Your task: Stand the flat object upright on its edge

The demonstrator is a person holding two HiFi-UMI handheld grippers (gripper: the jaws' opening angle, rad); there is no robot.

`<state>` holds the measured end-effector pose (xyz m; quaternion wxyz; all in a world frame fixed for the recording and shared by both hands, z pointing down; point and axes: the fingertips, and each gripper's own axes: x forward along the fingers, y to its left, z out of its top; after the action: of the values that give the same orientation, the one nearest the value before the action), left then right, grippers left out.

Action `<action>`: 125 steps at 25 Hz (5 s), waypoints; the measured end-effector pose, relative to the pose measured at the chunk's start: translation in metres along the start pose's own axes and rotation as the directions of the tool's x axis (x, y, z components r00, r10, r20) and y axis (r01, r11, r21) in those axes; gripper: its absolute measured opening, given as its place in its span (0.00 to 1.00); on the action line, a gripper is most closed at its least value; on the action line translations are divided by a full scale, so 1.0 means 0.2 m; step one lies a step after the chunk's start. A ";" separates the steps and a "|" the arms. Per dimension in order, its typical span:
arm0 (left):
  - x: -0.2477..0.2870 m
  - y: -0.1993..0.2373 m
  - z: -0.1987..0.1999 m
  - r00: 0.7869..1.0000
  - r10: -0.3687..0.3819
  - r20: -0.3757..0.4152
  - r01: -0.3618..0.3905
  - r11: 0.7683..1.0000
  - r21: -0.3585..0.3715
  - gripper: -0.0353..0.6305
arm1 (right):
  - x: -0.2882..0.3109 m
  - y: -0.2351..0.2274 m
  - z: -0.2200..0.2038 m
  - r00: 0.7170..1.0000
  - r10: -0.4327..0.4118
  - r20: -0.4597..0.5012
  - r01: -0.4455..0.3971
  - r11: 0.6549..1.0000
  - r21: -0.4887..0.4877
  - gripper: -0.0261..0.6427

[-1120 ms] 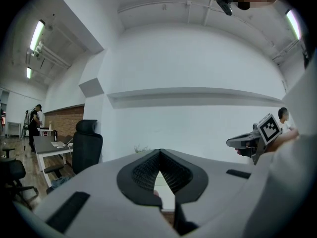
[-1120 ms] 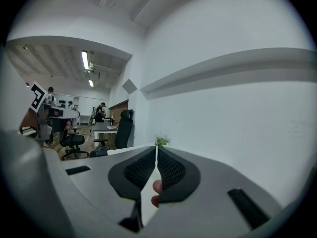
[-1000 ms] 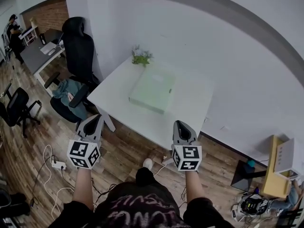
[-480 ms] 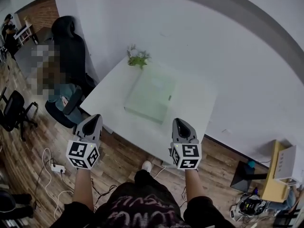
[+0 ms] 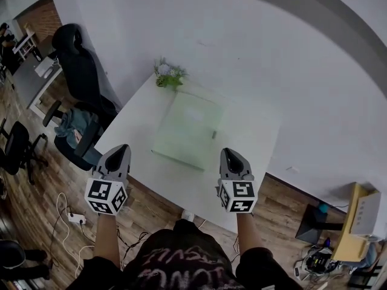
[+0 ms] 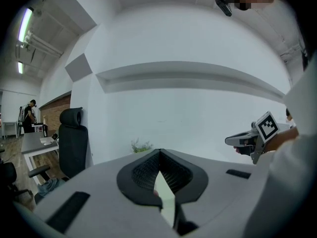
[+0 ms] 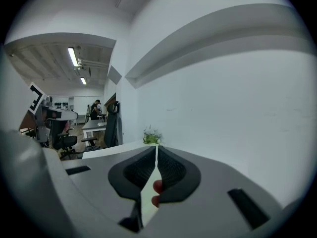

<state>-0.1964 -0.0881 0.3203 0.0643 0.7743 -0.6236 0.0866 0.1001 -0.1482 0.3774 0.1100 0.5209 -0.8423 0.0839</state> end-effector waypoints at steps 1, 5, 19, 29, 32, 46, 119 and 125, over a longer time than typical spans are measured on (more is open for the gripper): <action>0.03 0.00 0.00 1.000 0.002 -0.007 -0.002 1.000 0.003 0.07 | 0.03 -0.01 0.00 1.000 0.002 -0.001 -0.002 1.000 0.009 0.08; 0.11 0.01 0.00 1.000 0.010 -0.028 -0.010 1.000 0.011 0.07 | 0.11 -0.06 -0.01 1.000 0.009 -0.013 -0.009 1.000 0.028 0.08; 0.35 0.04 0.00 0.995 -0.071 -0.068 0.074 0.997 0.039 0.07 | 0.23 -0.12 -0.06 0.998 -0.033 -0.054 0.037 0.996 0.082 0.08; 0.59 0.07 -0.05 0.979 -0.184 -0.090 0.187 0.982 0.020 0.07 | 0.30 -0.11 -0.09 0.989 -0.118 -0.089 0.126 0.988 0.084 0.08; 0.64 0.08 -0.05 0.974 -0.208 -0.084 0.211 0.977 0.020 0.07 | 0.33 -0.11 -0.09 0.986 -0.132 -0.098 0.142 0.985 0.095 0.08; 0.85 0.07 -0.11 0.949 -0.285 -0.134 0.287 0.958 -0.003 0.07 | 0.44 -0.14 -0.17 0.973 -0.171 -0.153 0.193 0.971 0.141 0.08; 1.12 -0.10 -0.96 0.678 -0.511 -0.529 0.405 0.859 -0.313 0.49 | 0.65 -0.03 -0.83 0.864 0.116 -0.490 0.088 0.923 0.374 0.44; 1.12 -0.11 -0.99 0.657 -0.526 -0.541 0.407 0.851 -0.333 0.49 | 0.66 -0.02 -0.85 0.849 0.141 -0.509 0.089 0.911 0.402 0.44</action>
<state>-0.1383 -0.2567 0.5619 0.3539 0.8277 -0.3523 0.2560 0.0626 -0.2206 0.5768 0.2237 0.4771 -0.7498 0.4002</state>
